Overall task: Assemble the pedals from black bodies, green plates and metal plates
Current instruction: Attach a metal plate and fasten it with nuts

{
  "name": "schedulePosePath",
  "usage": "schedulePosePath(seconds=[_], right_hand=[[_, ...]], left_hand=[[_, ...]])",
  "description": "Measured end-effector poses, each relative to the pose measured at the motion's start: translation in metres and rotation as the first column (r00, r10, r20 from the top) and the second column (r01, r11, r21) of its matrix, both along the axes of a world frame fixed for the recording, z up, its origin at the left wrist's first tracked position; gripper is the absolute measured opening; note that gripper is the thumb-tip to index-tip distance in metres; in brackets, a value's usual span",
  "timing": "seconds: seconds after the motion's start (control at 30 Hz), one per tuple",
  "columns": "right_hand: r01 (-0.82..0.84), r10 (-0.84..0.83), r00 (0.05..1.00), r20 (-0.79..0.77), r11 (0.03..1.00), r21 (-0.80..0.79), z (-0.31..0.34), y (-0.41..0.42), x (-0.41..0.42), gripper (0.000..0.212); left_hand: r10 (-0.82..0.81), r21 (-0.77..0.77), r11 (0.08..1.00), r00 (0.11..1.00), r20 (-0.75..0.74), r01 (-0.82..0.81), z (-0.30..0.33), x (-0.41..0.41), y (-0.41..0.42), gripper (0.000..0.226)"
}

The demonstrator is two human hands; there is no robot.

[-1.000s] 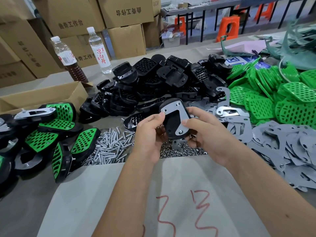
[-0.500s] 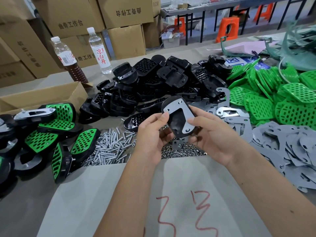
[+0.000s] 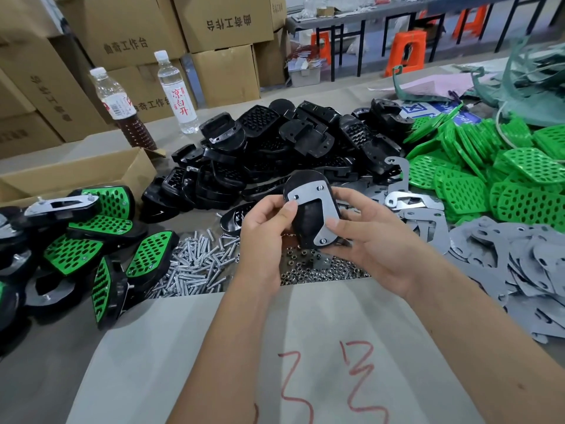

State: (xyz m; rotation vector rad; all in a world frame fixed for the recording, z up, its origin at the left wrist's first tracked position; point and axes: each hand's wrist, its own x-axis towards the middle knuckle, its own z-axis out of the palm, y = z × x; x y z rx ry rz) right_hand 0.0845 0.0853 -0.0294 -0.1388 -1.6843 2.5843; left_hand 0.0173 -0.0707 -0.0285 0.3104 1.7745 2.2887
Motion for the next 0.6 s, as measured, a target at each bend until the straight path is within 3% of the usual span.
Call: schedulePosePath(seconds=[0.1,0.27,0.4,0.6], right_hand=[[-0.032,0.028,0.999,-0.031,0.993,-0.117,-0.002,0.002,-0.001,0.046],[-0.062,0.051,0.996,-0.077,0.988,-0.141,-0.005,0.003,-0.001,0.052],[0.038,-0.045,0.996,-0.071,0.995,-0.097,-0.005,0.000,-0.004,0.043],[0.306,-0.313,0.946,-0.088,0.948,-0.088,0.007,0.013,-0.004,0.042]], left_hand=[[-0.038,-0.017,0.999,0.997,-0.063,0.037,-0.001,-0.001,-0.001,0.014],[-0.052,-0.003,0.999,0.991,-0.124,0.052,-0.003,-0.003,-0.001,0.015],[0.016,0.028,1.000,0.995,-0.098,-0.013,-0.003,-0.001,0.003,0.013],[0.156,-0.142,0.971,0.961,-0.228,-0.192,-0.003,0.008,0.026,0.011]])
